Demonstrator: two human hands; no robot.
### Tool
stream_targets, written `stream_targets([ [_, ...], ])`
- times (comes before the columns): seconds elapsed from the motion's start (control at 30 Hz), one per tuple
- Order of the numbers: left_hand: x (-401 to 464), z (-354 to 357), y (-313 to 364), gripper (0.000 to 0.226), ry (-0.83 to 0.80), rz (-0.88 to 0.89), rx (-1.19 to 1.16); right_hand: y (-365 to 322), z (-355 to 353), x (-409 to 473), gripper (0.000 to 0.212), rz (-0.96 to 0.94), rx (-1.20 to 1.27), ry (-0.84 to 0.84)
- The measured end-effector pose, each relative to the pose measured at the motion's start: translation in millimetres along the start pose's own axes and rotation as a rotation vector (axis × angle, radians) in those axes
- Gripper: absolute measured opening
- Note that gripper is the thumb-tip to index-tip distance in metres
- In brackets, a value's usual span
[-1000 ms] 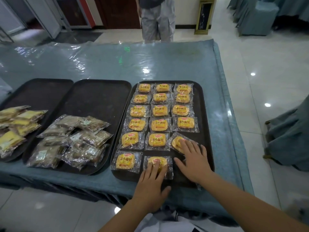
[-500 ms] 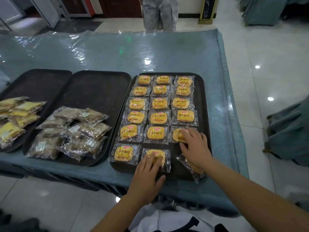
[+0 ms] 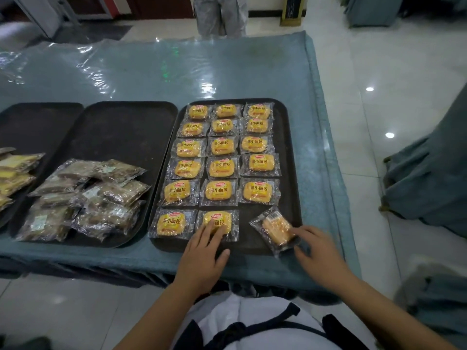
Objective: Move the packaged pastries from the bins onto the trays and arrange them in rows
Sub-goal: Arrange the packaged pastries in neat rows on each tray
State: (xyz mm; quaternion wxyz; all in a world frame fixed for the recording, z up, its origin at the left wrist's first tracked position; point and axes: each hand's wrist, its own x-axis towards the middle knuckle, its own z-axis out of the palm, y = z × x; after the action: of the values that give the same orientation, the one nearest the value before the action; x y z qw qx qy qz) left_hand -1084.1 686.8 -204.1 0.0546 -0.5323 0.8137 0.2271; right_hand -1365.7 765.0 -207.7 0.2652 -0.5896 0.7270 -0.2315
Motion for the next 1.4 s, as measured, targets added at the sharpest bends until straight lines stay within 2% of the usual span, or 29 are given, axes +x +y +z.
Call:
stream_targets([
  [0.13, 6.2, -3.6, 3.4, 0.059, -0.012, -0.034, -0.026, -22.5, 1.4, -4.8, 0.076, -0.033, -0.328, -0.154],
  [0.2, 5.7, -4.2, 7.6, 0.059, 0.020, -0.045, -0.069, -26.5, 5.1, -3.2, 0.082, -0.111, -0.391, -0.210],
  [0.27, 4.9, -5.3, 12.5, 0.059, 0.043, -0.034, -0.117, -22.4, 10.7, -2.1, 0.071, -0.151, -0.385, -0.183],
  [0.4, 5.9, -11.8, 25.5, 0.053, 0.092, 0.039, -0.252, -9.2, 15.7, -4.6, 0.031, -0.300, -0.351, 0.048],
  [0.47, 6.3, -17.0, 32.5, 0.050, 0.110, 0.029, -0.419, -10.1, 7.9, -4.1, 0.029, -0.298, -0.172, 0.087],
  [0.5, 6.3, -20.3, 36.8, 0.050, 0.105, 0.014, -0.521, -14.8, 1.0, -3.6, 0.024, -0.218, -0.003, 0.075],
  [0.57, 8.4, -27.9, 47.1, 0.048, 0.065, -0.029, -0.719, -27.4, -14.5, 2.2, 0.018, 0.019, 0.448, 0.058],
  [0.63, 12.6, -35.1, 58.3, 0.045, -0.005, -0.085, -0.895, -37.4, -28.1, 10.6, 0.022, 0.258, 0.791, 0.036],
  [0.73, 17.5, -41.9, 73.5, 0.046, -0.149, -0.156, -1.196, -46.3, -41.0, 15.6, 0.031, 0.429, 1.050, -0.048],
  [0.83, 22.1, -39.4, 81.1, 0.047, -0.176, -0.228, -1.423, -49.2, -43.0, 15.2, 0.030, 0.493, 1.145, -0.095],
  [0.93, 22.5, -38.2, 86.2, 0.036, -0.141, -0.283, -1.464, -50.5, -40.4, 14.4, 0.027, 0.503, 1.079, -0.097],
  [1.03, 22.2, -36.2, 89.4, 0.027, -0.091, -0.359, -1.499, -49.6, -31.1, 14.4, 0.027, 0.543, 0.939, 0.032],
  [1.1, 21.9, -32.8, 92.4, 0.029, -0.041, -0.397, -1.552, -52.1, -22.9, 10.8, 0.038, 0.617, 1.032, 0.074],
  [1.17, 19.3, -28.7, 98.7, 0.037, -0.020, -0.354, -1.588, -56.4, -15.7, 8.2, 0.039, 0.725, 1.270, -0.005],
  [1.23, 14.2, -24.5, 105.4, 0.041, -0.041, -0.272, -1.490, -66.4, -14.1, 6.9, 0.032, 0.749, 1.445, -0.120],
  [1.27, 11.1, -23.9, 107.9, 0.040, -0.058, -0.232, -1.399, -69.5, -13.7, 8.9, 0.027, 0.717, 1.451, -0.137],
  [1.33, 6.3, -24.3, 106.6, 0.039, -0.100, -0.179, -1.257, -72.6, -14.3, 17.6, 0.019, 0.663, 1.360, -0.072],
  [1.4, 2.8, -25.6, 95.7, 0.039, -0.123, -0.144, -1.119, -70.2, -20.8, 30.8, 0.017, 0.603, 1.156, -0.009],
])
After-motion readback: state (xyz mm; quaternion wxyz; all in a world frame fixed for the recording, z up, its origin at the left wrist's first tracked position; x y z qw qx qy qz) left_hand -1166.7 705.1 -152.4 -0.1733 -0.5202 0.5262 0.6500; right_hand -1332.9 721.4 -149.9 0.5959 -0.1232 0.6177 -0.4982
